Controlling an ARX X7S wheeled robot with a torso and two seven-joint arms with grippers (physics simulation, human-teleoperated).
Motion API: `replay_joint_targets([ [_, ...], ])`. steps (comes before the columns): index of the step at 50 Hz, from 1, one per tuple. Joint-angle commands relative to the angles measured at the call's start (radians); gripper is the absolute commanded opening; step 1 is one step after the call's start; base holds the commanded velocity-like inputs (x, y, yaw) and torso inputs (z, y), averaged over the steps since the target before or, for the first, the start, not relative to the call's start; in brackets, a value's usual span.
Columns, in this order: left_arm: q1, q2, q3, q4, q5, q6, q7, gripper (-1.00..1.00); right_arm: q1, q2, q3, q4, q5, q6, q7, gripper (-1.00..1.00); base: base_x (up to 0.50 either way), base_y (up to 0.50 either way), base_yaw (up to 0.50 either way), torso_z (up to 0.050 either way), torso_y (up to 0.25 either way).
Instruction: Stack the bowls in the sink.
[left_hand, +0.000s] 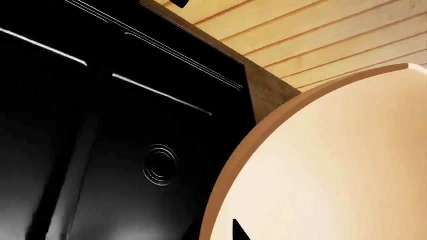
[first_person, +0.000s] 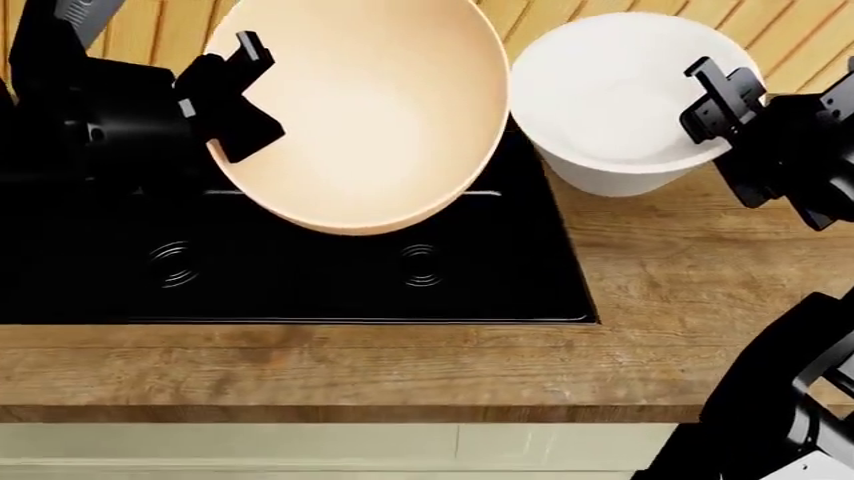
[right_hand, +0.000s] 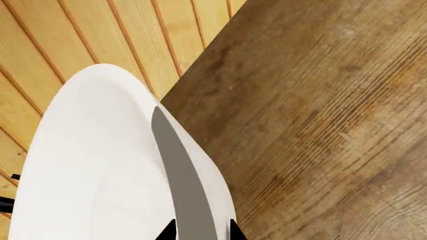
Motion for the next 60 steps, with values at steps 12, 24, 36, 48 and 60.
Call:
replay_joint_targets([
  [12,-0.008,-0.01,0.0,0.012,-0.008,0.016,0.027,-1.0,0.0,0.0,-0.009,-0.015,0.029,-0.009,0.003,-1.0,-0.15,0.47,0.0,0.0,0.0],
  [24,-0.011,-0.009,0.012,-0.005,0.003,0.01,0.038,-1.0,-0.011,0.002,-0.03,0.005,0.025,-0.028,-0.032,-1.0,-0.07,0.47,0.0,0.0,0.0],
  [36,-0.019,-0.011,0.02,-0.005,-0.001,0.012,0.035,-1.0,-0.009,0.002,-0.043,0.009,0.032,-0.032,-0.039,-1.0,0.0,0.4,0.0,0.0,0.001],
  [48,-0.039,-0.013,0.028,-0.008,-0.008,0.01,0.03,-1.0,-0.001,0.002,-0.045,0.012,0.048,-0.03,-0.03,-1.0,0.0,0.39,0.0,0.0,0.0],
  [60,-0.04,-0.016,0.031,-0.006,-0.008,0.013,0.034,-1.0,-0.007,0.001,-0.05,0.013,0.059,-0.031,-0.024,-1.0,0.0,0.39,0.0,0.001,0.001],
])
